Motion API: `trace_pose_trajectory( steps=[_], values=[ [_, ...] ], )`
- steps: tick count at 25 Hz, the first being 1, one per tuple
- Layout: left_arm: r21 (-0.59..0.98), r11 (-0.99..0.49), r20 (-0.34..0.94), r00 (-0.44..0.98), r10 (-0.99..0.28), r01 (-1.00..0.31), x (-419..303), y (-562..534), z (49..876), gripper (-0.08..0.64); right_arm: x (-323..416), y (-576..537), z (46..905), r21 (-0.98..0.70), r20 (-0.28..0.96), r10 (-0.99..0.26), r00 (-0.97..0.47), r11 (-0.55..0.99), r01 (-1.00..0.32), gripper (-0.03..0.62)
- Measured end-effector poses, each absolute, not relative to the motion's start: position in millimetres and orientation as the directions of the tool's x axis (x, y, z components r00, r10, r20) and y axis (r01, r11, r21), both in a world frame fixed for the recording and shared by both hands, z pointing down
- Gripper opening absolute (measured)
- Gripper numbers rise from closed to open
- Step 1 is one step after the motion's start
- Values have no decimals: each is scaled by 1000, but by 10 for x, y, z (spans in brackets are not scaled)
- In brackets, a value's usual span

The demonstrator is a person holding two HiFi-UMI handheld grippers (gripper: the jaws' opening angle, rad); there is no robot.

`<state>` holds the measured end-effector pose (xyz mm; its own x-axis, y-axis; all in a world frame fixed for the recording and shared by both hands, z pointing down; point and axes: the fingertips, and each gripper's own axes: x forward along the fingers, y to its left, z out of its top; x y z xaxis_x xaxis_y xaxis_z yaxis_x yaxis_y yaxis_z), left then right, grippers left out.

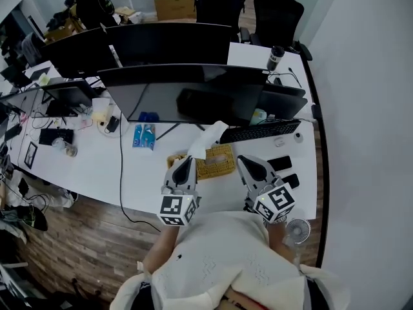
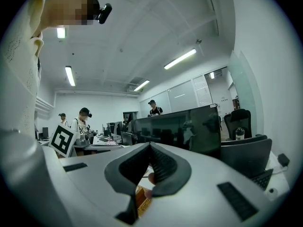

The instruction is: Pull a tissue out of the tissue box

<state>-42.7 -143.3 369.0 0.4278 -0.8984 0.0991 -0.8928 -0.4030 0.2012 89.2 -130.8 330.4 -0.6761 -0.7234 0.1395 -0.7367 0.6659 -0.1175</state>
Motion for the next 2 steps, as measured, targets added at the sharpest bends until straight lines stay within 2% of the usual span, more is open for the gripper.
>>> trace_pose_trajectory(
  steps=[2],
  values=[
    [205, -402, 98, 427, -899, -892, -428, -1438, 3693, 17, 901, -1313, 3294, -117, 141, -726, -673, 663, -739, 0]
  ],
)
